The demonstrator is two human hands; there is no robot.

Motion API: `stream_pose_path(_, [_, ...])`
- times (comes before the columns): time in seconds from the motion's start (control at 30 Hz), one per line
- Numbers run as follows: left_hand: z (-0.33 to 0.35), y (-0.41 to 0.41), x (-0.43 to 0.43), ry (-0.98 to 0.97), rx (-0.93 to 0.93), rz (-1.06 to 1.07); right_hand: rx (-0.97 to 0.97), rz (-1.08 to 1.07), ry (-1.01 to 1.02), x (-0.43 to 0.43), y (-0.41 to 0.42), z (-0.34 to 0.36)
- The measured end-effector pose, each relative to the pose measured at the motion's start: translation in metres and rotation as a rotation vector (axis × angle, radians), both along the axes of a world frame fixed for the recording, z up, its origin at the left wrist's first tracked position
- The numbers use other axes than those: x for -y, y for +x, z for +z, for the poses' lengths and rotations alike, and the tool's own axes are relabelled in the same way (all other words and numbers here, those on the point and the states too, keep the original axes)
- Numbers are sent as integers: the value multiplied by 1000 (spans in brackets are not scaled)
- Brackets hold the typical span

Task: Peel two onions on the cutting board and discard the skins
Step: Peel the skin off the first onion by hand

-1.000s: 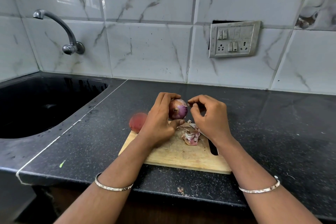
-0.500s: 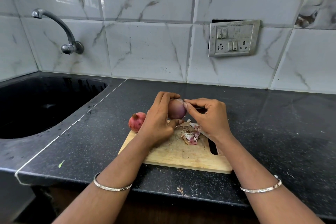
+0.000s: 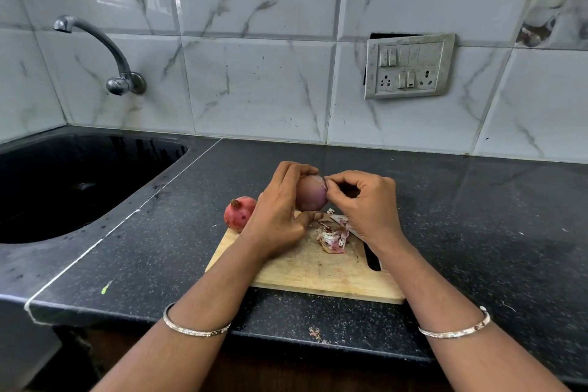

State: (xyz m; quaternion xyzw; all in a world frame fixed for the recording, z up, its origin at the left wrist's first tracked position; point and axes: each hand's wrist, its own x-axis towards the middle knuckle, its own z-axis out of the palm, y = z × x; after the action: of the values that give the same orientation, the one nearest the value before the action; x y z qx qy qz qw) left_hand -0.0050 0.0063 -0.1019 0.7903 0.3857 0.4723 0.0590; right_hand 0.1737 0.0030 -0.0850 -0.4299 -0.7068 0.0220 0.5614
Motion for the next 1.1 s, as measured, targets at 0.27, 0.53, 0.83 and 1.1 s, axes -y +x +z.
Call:
stream_pose_path(0.27, [0, -2, 1, -2, 31, 27, -29, 72, -48, 3, -1, 1])
stream_pose_path(0.53, [1, -2, 1, 13, -24, 44, -11, 81, -40, 3, 0, 3])
stream_pose_path(0.83, [1, -1, 2, 20, -52, 32, 212, -63, 91, 2, -2, -2])
stream_pose_path(1.1, [3, 2, 3, 9, 25, 41, -76, 1, -69, 2, 0, 1])
